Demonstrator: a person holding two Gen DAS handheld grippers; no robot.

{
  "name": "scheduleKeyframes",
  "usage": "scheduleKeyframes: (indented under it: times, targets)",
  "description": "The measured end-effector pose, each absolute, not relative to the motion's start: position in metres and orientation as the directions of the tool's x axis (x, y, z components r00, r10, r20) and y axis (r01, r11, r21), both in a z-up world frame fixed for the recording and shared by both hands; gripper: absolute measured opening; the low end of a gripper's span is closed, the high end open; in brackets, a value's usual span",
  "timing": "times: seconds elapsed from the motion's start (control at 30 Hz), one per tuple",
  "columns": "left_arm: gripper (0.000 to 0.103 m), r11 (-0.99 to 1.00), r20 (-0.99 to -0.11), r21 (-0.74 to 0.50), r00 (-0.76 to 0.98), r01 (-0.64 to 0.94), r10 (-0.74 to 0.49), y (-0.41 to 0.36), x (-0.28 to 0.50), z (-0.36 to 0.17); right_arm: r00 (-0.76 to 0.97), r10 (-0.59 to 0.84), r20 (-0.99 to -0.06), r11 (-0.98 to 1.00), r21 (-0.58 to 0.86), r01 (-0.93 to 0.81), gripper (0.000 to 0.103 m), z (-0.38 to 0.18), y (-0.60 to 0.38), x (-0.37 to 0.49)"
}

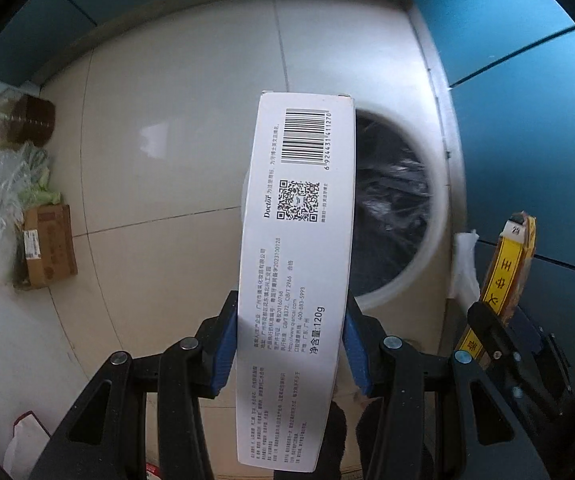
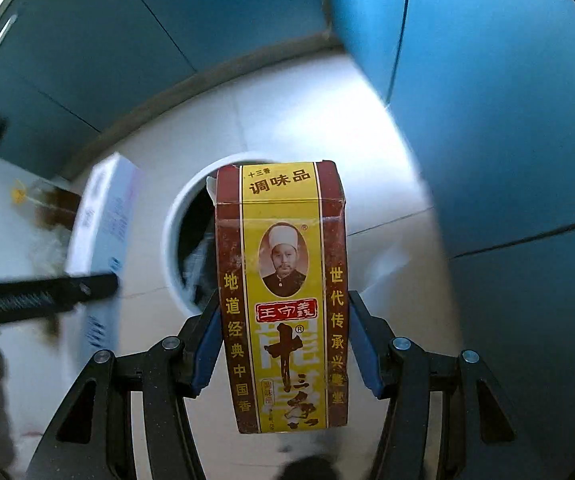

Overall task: Collect trash
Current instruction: 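Carry both boxes to the white trash bin and release them inside, then withdraw both open tools from above the trash bin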

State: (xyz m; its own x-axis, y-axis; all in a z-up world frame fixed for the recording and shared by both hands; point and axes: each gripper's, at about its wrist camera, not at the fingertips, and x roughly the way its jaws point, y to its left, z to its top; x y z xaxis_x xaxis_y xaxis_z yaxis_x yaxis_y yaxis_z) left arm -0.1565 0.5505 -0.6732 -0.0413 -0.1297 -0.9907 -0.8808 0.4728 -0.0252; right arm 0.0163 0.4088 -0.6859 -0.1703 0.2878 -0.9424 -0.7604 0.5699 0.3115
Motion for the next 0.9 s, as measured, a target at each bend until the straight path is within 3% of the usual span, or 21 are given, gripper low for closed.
scheduleKeyframes:
  times: [0.17, 0.37, 0.57, 0.6, 0.63, 0.83, 0.9]
  targets:
    - [0.044, 0.443, -0.986, -0.051, -0.026, -0.895, -0.166, 0.555, -0.155, -0.684, -0.416, 0.445, -0.793, 0.608, 0.609, -0.509, 0.060, -0.738, 0.409, 0.038]
    - [0.044, 0.435, -0.975, -0.137, 0.044, -0.890, -0.216, 0.560, -0.125, -0.695, -0.524, 0.514, -0.679, 0.667, 0.700, -0.254, 0.060, -0.799, 0.389, 0.085]
    - [0.044, 0.439, -0.974, -0.180, 0.098, -0.880, -0.203, 0.570, -0.112, -0.687, -0.597, 0.730, -0.332, 0.481, 0.870, 0.104, 0.060, -0.797, 0.395, 0.106]
    - [0.044, 0.440, -0.975, -0.177, 0.097, -0.881, -0.198, 0.571, -0.114, -0.685, -0.598, 0.735, -0.319, 0.475, 0.872, 0.119, 0.060, -0.798, 0.397, 0.108]
    - [0.044, 0.439, -0.976, -0.174, 0.096, -0.881, -0.195, 0.574, -0.117, -0.684, -0.599, 0.730, -0.330, 0.486, 0.867, 0.115, 0.060, -0.797, 0.395, 0.111]
    - [0.044, 0.412, -0.965, -0.191, 0.094, -0.891, -0.244, 0.575, -0.121, -0.700, -0.590, 0.527, -0.611, 0.684, 0.718, -0.132, 0.060, -0.827, 0.375, 0.106]
    - [0.044, 0.397, -0.950, -0.220, 0.103, -0.891, -0.295, 0.572, -0.119, -0.713, -0.578, 0.469, -0.668, 0.705, 0.677, -0.211, 0.061, -0.832, 0.376, 0.105]
